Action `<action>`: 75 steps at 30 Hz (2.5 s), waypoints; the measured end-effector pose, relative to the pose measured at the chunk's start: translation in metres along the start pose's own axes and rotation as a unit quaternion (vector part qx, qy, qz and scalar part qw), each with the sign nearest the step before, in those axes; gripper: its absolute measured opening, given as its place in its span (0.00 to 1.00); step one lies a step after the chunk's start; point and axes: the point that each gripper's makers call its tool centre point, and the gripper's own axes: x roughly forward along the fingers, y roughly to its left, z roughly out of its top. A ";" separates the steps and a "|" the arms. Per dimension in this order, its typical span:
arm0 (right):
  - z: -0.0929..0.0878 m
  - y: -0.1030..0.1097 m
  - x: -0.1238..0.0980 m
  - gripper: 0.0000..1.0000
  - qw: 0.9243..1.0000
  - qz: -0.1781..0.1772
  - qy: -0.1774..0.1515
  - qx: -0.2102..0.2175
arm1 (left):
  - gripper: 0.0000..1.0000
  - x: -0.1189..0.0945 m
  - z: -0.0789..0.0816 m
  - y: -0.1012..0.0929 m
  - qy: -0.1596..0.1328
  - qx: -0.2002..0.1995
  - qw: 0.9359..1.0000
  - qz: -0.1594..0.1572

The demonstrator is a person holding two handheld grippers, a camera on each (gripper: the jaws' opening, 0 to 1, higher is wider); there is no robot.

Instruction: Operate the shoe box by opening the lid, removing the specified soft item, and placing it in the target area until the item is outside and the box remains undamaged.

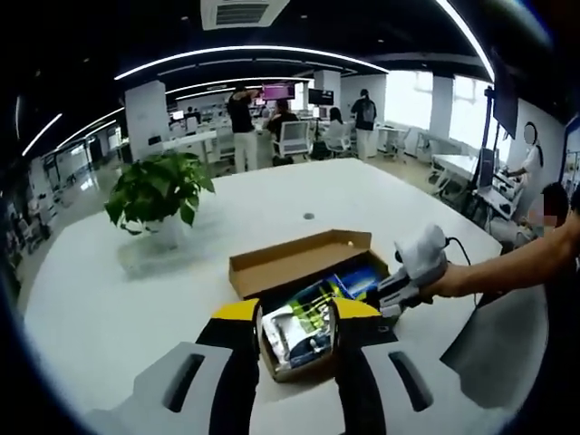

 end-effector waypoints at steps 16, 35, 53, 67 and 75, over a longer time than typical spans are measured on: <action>0.003 -0.013 -0.029 0.00 0.999 -0.024 0.000 -0.043 | 0.26 0.056 -0.060 -0.010 0.083 -0.011 0.996 -0.033; 0.003 -0.001 -0.024 0.04 0.999 0.015 -0.008 0.027 | 0.26 0.067 -0.078 -0.001 0.112 -0.019 0.993 -0.033; -0.003 0.001 0.001 0.00 0.998 0.015 0.012 0.065 | 0.26 0.063 -0.081 0.016 0.103 -0.039 0.994 -0.017; -0.007 -0.011 -0.018 0.00 0.999 -0.011 0.018 0.029 | 0.26 0.080 -0.093 0.011 0.122 -0.042 0.991 -0.027; -0.011 -0.019 -0.030 0.00 0.999 -0.025 0.022 -0.002 | 0.26 0.098 -0.104 0.001 0.143 -0.038 0.988 -0.043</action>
